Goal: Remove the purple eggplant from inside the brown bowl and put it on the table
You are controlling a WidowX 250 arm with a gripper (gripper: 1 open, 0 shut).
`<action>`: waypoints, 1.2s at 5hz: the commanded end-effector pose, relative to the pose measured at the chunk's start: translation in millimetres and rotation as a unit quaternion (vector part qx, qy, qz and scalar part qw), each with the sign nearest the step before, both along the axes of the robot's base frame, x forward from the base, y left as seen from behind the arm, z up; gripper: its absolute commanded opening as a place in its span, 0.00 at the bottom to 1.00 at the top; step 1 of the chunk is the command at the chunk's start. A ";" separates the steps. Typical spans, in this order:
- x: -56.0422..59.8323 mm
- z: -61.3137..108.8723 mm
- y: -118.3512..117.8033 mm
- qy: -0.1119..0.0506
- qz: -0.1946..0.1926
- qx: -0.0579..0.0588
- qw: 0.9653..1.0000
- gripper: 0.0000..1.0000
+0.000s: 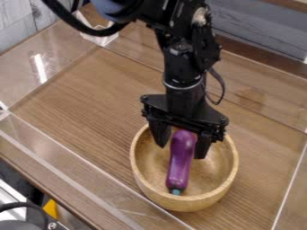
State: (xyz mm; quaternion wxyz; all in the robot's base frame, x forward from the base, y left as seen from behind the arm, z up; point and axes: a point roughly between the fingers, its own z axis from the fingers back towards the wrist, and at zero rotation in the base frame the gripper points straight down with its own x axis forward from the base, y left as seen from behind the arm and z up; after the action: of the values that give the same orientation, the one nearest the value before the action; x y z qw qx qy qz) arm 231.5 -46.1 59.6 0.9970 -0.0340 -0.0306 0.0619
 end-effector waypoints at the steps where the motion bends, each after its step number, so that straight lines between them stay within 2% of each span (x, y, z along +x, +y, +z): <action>1: 3.4 0.2 0.7 -0.016 0.011 -0.005 1.000 1.00; 3: 3.3 -9.1 -2.0 -0.021 0.028 -0.010 0.999 1.00; 6: 0.8 -11.2 -8.1 -0.033 0.040 -0.009 0.999 1.00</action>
State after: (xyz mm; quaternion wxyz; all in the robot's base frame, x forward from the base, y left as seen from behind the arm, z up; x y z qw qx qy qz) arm 228.3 -53.2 40.6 0.9926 -0.0408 -0.0467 0.1044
